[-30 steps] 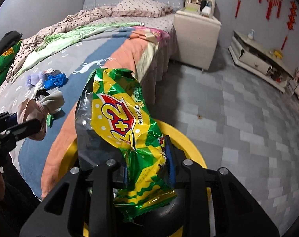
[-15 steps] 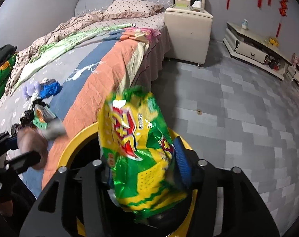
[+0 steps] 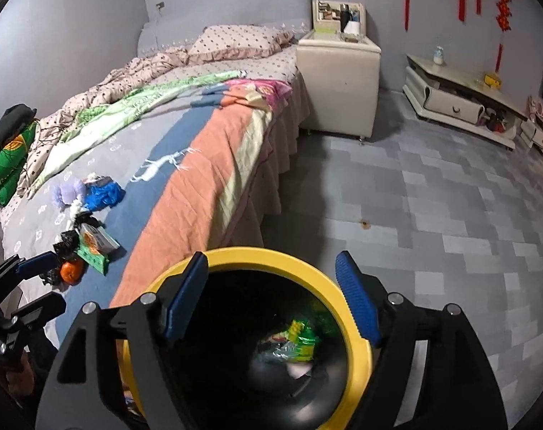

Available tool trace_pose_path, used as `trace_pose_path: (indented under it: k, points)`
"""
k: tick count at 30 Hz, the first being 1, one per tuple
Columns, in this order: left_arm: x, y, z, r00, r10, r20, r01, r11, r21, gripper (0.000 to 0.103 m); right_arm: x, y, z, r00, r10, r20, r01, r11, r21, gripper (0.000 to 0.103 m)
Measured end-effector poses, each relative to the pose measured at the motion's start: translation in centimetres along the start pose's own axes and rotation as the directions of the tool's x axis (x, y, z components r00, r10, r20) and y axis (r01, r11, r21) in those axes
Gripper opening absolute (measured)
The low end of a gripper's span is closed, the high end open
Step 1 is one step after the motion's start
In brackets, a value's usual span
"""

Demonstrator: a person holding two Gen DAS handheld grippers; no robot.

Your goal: Collect trash

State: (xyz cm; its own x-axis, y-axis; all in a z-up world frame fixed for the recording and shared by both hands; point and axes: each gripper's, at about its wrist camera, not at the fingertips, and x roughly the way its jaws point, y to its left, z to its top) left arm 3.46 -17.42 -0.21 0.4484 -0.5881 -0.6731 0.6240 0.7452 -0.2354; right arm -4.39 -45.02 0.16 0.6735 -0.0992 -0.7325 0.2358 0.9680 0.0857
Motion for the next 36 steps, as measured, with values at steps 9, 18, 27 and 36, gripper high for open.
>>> trace_pose_path:
  k: [9,18,27,36]
  points:
    - [-3.0,4.7,-0.3,0.992,0.108,0.062,-0.104,0.993,-0.056,0.086,-0.1,6.1,1.7,0.986,0.146,0.079,-0.139,0.987,-0.086,0.07]
    - [-5.9,10.9,-1.6,0.971,0.226,0.079,-0.212,0.965,-0.157,0.086,2.3,13.4,3.3,0.965,0.257,0.059,-0.242,0.951,-0.194,0.07]
    - [-6.9,16.3,-3.5,0.945,0.325,0.044,-0.307,0.924,-0.23,0.086,6.1,18.7,3.8,0.957,0.29,-0.019,-0.284,0.921,-0.268,0.07]
    - [-6.0,21.1,-6.4,0.929,0.369,-0.029,-0.361,0.886,-0.29,0.086,11.3,22.4,3.1,0.946,0.298,-0.124,-0.322,0.897,-0.301,0.07]
